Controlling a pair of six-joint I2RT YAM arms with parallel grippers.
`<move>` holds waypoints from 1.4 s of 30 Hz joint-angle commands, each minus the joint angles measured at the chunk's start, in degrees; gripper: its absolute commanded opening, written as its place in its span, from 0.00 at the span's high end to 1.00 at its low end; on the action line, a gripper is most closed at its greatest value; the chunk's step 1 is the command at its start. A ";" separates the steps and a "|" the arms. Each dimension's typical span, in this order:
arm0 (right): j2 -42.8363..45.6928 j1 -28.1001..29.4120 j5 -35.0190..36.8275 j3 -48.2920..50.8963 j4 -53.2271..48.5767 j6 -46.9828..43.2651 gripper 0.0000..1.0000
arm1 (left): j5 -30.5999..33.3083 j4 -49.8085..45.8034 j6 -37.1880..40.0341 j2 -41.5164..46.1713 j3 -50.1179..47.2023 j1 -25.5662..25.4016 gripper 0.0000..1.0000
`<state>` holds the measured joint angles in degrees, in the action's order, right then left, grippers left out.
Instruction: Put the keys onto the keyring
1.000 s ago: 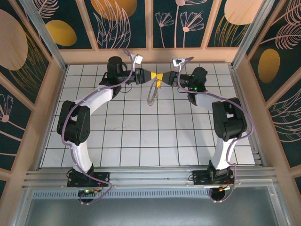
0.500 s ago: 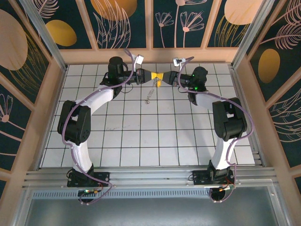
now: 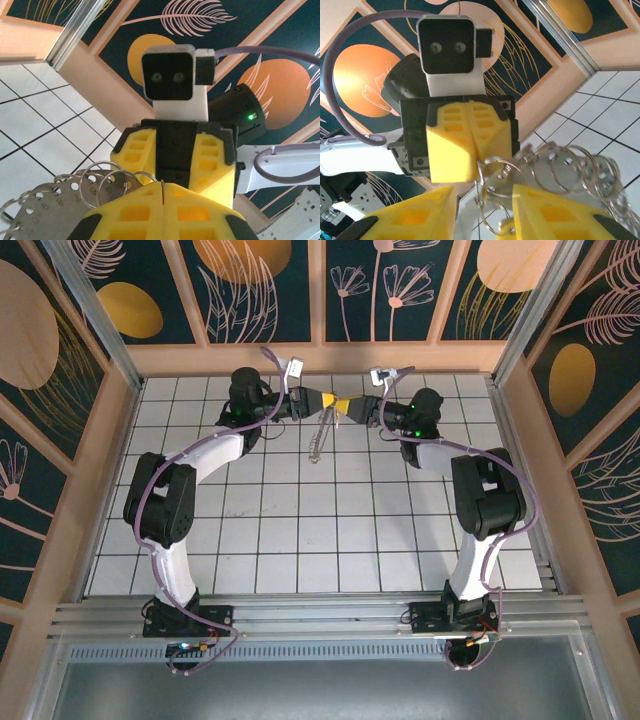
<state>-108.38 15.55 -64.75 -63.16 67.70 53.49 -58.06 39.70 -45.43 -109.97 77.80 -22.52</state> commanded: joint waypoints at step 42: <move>11.32 4.88 14.36 5.23 -14.43 -11.73 1.00 | 7.08 7.23 0.23 5.94 -5.46 -0.94 1.00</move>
<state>-100.97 19.46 -55.13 -58.11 58.61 47.46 -51.94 47.29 -48.14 -106.59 73.14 -22.63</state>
